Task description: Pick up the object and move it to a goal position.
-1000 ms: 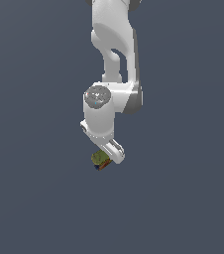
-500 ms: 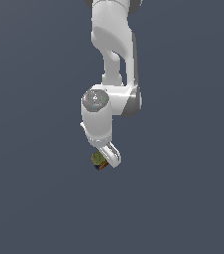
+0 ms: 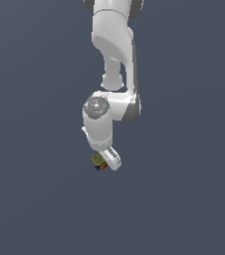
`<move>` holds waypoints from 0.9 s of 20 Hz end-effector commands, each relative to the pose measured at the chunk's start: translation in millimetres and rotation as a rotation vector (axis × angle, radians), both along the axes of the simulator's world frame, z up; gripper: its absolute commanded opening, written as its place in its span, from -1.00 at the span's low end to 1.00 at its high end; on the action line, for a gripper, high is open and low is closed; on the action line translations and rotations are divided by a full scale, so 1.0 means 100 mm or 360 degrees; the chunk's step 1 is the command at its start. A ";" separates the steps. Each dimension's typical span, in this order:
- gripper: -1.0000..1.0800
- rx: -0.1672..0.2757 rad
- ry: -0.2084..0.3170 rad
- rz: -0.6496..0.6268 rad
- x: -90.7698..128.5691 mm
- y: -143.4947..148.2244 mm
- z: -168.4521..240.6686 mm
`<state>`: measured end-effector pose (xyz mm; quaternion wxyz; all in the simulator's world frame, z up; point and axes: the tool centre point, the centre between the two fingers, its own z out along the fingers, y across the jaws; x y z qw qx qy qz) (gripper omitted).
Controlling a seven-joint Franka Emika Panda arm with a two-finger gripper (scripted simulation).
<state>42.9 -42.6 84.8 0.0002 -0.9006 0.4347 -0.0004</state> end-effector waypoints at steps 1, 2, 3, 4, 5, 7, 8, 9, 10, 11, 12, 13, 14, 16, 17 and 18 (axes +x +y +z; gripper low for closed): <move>0.92 0.0000 0.0002 -0.0003 -0.01 0.00 -0.14; 0.92 0.0000 0.0002 -0.0003 -0.01 0.00 -0.18; 0.92 0.0000 0.0002 -0.0004 -0.01 0.00 -0.22; 0.92 0.0000 0.0002 -0.0004 -0.01 0.00 -0.24; 0.92 0.0000 0.0002 -0.0004 -0.01 0.00 -0.26; 0.92 0.0000 0.0002 -0.0004 0.00 0.00 -0.26; 0.92 0.0000 0.0002 -0.0004 0.00 0.00 -0.26; -1.00 0.0000 0.0002 -0.0004 0.00 0.00 -0.26; -1.00 0.0000 0.0002 -0.0004 0.00 0.00 -0.26; -1.00 0.0000 0.0002 -0.0004 0.00 0.00 -0.26; -1.00 0.0000 0.0002 -0.0004 0.00 0.00 -0.26; -1.00 0.0000 0.0002 -0.0004 0.00 0.00 -0.26; -1.00 0.0000 0.0002 -0.0004 0.00 0.00 -0.26; -1.00 0.0000 0.0002 -0.0004 0.00 0.00 -0.26; -1.00 0.0000 0.0002 -0.0004 0.00 0.00 -0.26; -1.00 0.0000 0.0002 -0.0004 0.00 0.00 -0.26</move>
